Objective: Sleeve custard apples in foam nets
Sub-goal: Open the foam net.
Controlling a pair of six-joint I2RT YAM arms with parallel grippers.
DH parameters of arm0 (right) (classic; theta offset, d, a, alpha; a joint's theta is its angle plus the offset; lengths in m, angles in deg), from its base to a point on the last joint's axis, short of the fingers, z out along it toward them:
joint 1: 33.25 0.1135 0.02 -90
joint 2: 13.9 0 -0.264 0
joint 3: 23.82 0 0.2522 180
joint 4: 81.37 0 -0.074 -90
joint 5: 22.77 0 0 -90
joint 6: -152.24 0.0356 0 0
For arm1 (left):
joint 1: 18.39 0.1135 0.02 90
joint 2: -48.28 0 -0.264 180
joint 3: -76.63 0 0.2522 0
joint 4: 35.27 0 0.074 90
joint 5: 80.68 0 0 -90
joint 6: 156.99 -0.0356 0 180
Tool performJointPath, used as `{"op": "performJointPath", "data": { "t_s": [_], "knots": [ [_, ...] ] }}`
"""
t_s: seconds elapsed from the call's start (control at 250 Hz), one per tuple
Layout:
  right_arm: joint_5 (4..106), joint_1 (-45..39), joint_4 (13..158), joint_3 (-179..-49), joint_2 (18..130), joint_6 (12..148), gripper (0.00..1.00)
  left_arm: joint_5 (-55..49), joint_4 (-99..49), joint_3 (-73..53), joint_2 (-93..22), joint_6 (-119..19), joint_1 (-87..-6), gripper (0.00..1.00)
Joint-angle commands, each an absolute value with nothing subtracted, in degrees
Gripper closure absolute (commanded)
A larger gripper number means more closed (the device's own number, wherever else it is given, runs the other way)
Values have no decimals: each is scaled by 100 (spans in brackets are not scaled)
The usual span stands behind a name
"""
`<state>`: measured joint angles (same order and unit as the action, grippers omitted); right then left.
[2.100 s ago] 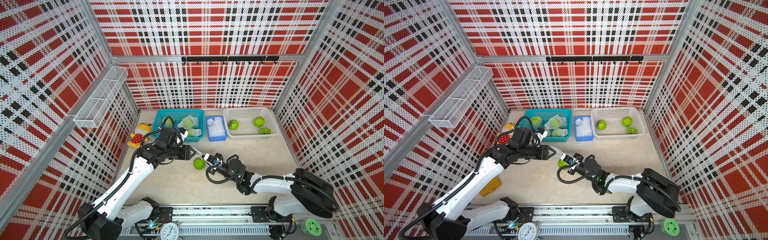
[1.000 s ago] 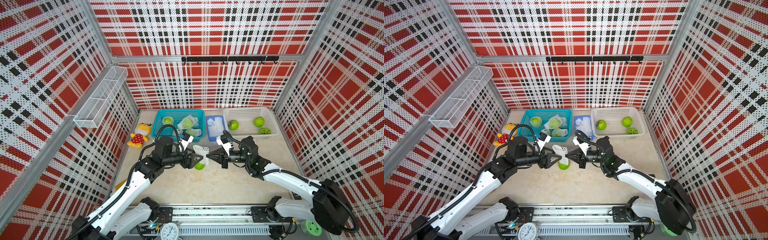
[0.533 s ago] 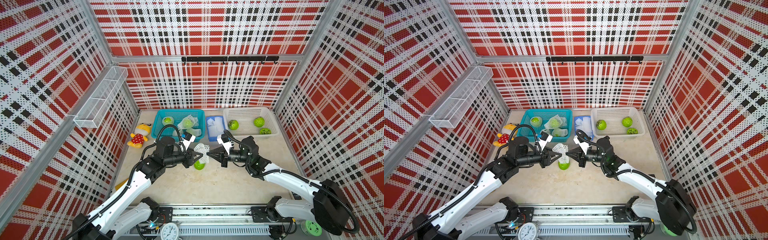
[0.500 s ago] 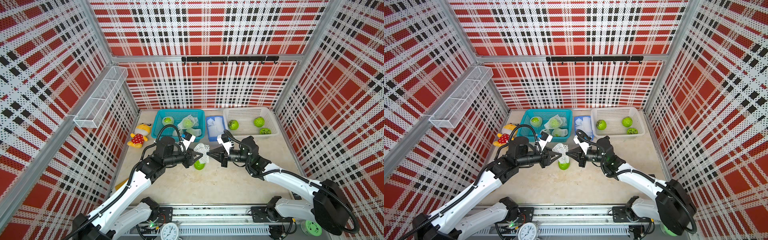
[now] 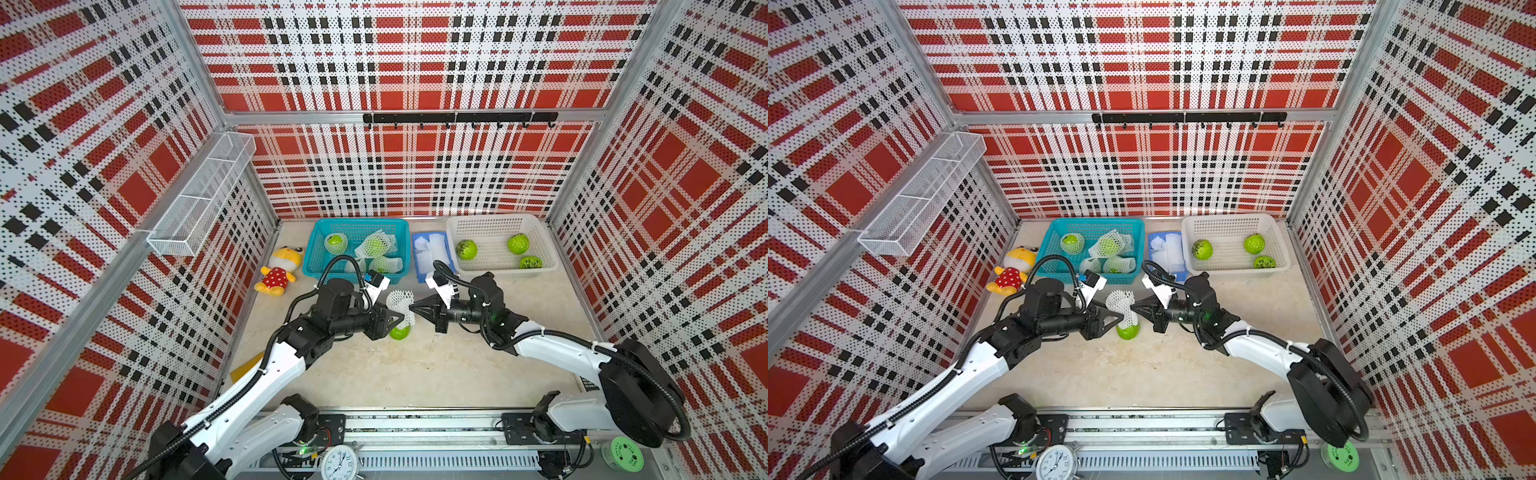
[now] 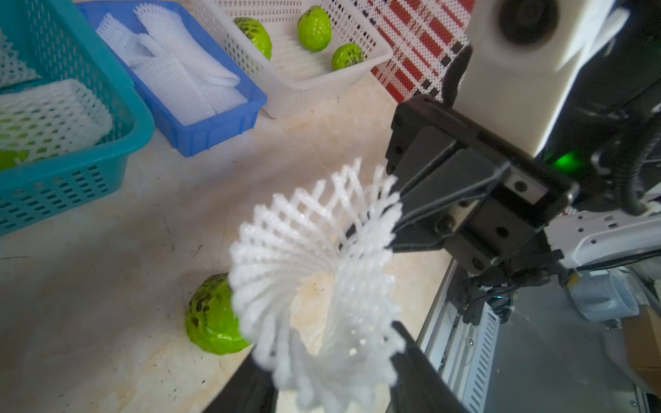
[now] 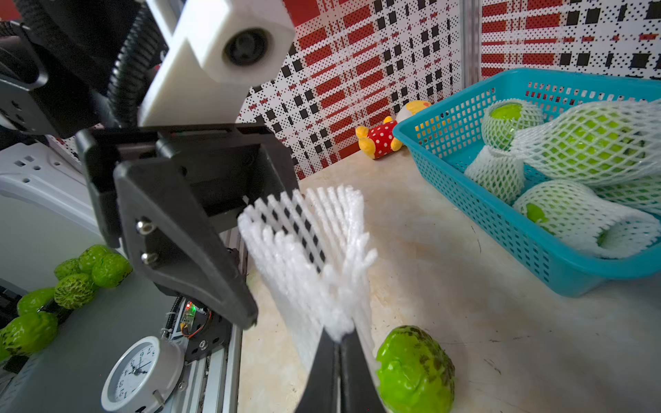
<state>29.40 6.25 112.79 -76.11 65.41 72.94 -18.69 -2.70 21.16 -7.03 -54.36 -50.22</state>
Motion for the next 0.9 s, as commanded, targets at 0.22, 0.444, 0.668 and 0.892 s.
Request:
{"op": "performJointPath", "data": {
  "t_s": [0.22, 0.444, 0.668, 0.892],
  "knots": [
    [2996, 620, 11926, -7709, 7237, 6839, 100, -1446, -486, 2438, -852, -5364, -4898, 61],
    [2971, 629, 12215, -7780, 7663, 6675, 100, -1029, -368, 2455, -823, -5241, -4827, 65],
    [2974, 629, 12267, -7862, 7866, 6468, 100, -737, -561, 2573, -850, -5096, -4837, 66],
    [2992, 628, 12465, -7888, 7865, 6459, 100, -519, -688, 2605, -694, -4868, -4941, 67]
  ]
}}
